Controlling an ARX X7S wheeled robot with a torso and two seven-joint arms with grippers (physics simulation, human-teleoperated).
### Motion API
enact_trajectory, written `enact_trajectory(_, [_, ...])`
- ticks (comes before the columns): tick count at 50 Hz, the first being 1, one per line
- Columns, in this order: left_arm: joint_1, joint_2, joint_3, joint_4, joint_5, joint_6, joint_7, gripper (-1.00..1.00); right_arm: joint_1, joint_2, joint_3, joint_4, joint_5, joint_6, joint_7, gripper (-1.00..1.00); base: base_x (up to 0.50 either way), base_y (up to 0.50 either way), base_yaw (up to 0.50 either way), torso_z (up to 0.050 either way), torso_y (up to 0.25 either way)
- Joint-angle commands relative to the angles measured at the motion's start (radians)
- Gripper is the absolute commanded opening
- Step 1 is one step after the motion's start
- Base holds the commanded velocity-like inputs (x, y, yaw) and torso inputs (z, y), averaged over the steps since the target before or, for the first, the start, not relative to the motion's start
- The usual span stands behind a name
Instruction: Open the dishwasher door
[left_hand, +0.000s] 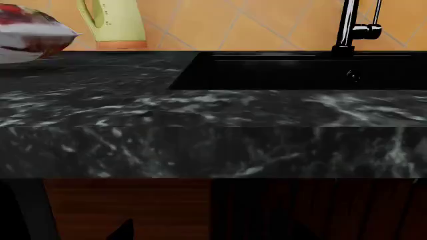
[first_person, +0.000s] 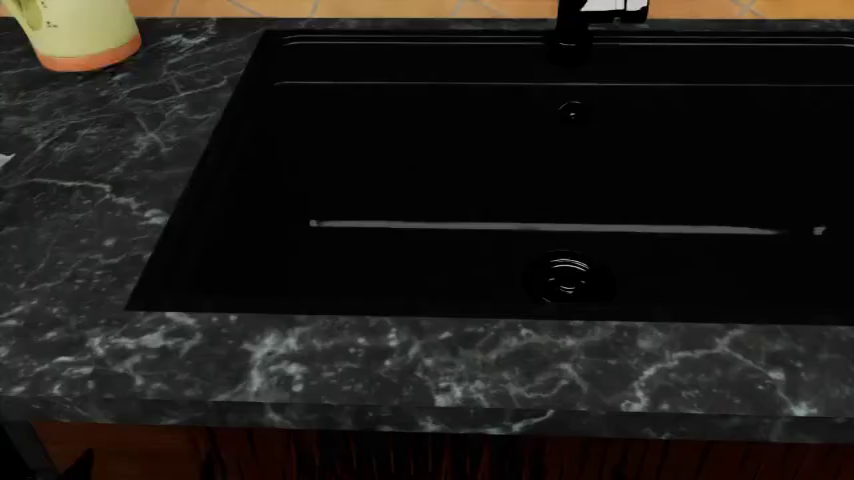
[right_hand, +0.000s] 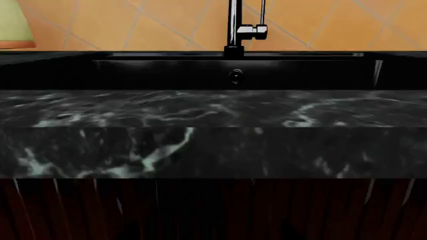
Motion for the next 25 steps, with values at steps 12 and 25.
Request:
enact_trajectory(12, [-0.015,-0.167,0.195,-0.025,-0.165,0.034,-0.180,1.00,0.025,0.175,-0.227,0.020,0.176,-0.029,0.225,1.00,0.00,0.00,0.00,0.000,0.000])
enact_trajectory(25, [-0.006,-0.178,0.195,-0.015,-0.172,0.051,-0.187,1.00,0.034,0.172,-0.246,0.039,0.178,-0.034,0.225,1.00,-0.29,0.00,0.00,0.000,0.000])
